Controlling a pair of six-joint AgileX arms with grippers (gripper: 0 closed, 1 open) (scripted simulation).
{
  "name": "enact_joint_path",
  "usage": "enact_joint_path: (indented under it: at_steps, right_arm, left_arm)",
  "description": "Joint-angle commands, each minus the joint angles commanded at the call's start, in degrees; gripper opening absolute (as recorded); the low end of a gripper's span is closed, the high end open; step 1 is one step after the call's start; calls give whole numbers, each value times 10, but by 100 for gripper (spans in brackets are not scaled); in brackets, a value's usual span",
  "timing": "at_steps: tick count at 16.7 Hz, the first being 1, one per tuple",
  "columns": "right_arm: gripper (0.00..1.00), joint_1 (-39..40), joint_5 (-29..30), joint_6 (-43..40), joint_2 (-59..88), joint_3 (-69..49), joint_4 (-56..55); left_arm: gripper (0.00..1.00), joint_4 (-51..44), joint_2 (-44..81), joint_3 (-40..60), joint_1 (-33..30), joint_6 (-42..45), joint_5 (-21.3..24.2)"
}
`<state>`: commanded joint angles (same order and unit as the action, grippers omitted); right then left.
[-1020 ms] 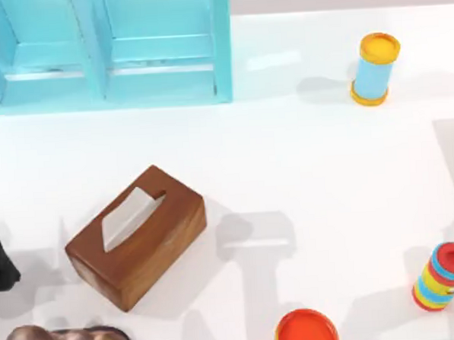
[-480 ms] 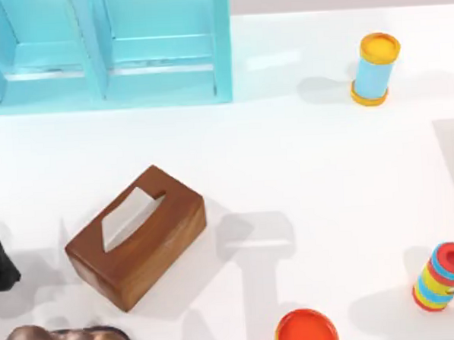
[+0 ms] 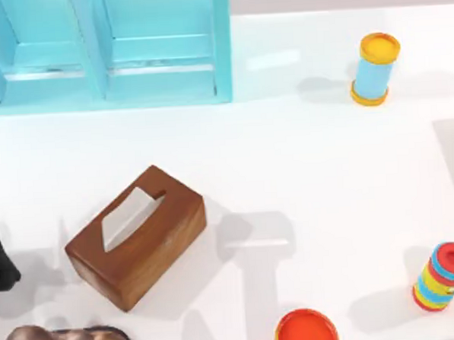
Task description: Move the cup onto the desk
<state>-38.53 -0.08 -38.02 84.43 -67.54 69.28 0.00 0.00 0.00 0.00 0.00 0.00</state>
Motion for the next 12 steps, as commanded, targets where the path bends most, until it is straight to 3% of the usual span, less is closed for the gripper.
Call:
enact_joint_path:
  at_steps: [7, 12]
  right_arm:
    - [100, -20, 0, -20, 39, -36, 36]
    - [100, -18, 0, -18, 47, -5, -1]
  left_arm:
    - [100, 0, 0, 0, 0, 0, 0]
    - [100, 0, 0, 0, 0, 0, 0]
